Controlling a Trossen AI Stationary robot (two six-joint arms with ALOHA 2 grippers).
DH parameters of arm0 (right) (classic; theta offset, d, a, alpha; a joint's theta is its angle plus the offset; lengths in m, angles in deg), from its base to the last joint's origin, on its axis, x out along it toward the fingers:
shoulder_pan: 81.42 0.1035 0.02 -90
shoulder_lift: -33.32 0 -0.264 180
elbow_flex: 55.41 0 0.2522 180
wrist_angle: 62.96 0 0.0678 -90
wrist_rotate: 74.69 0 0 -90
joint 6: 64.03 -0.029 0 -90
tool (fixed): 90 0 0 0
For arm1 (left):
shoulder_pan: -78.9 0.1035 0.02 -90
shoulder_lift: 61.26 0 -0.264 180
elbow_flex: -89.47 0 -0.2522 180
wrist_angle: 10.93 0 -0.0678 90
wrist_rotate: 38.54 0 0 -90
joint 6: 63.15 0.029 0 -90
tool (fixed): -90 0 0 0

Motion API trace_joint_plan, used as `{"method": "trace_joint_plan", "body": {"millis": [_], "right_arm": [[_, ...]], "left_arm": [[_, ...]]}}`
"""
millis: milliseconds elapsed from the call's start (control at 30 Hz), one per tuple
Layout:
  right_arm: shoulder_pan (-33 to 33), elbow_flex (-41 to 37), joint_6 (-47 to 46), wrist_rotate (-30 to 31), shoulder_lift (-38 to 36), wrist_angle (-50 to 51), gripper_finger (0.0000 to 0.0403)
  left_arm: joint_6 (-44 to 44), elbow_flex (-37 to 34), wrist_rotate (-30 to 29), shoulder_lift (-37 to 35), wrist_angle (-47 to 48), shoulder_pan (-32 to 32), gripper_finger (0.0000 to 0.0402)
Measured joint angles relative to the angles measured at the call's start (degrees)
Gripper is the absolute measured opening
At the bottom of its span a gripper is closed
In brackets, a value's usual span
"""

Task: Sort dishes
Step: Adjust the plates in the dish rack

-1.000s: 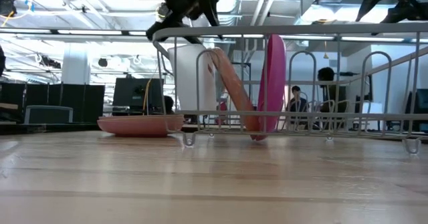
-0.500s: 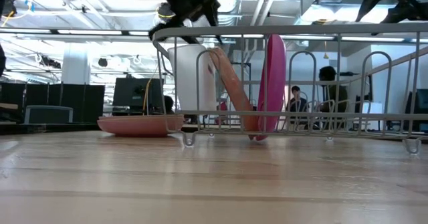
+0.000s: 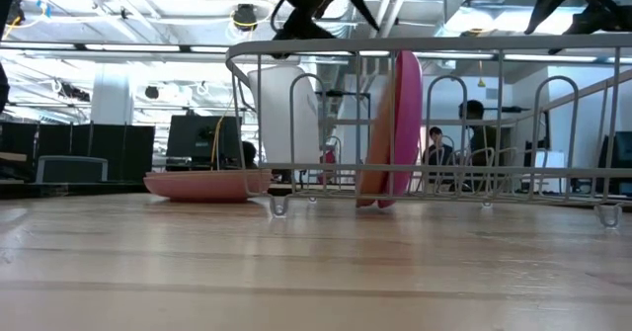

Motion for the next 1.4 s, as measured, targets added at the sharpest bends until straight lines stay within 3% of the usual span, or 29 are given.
{"method": "trace_joint_plan", "body": {"millis": [433, 667, 800, 967, 1400], "right_arm": [[0.00, 0.00, 0.13, -0.01, 0.00, 0.07, 0.0249], [-0.02, 0.00, -1.15, -0.02, 0.00, 0.00, 0.0249], [0.00, -0.02, -2.12, -0.27, 0.01, -0.21, 0.0249], [0.00, -0.02, -4.30, -0.35, 0.00, -0.32, 0.0249], [0.11, -0.02, -11.43, -0.44, 0.34, -4.41, 0.0249]], "left_arm": [[0.30, 1.92, 1.22, -1.11, 8.36, 2.73, 0.0173], [7.29, 8.97, 1.12, -3.61, 29.32, 4.79, 0.0173], [10.53, 9.05, -1.05, -6.76, 41.69, 5.91, 0.0173], [13.88, 0.59, -1.36, -11.86, 42.47, 8.24, 0.0173], [12.01, -26.75, 9.94, -26.44, 26.37, 9.35, 0.0182]]}}
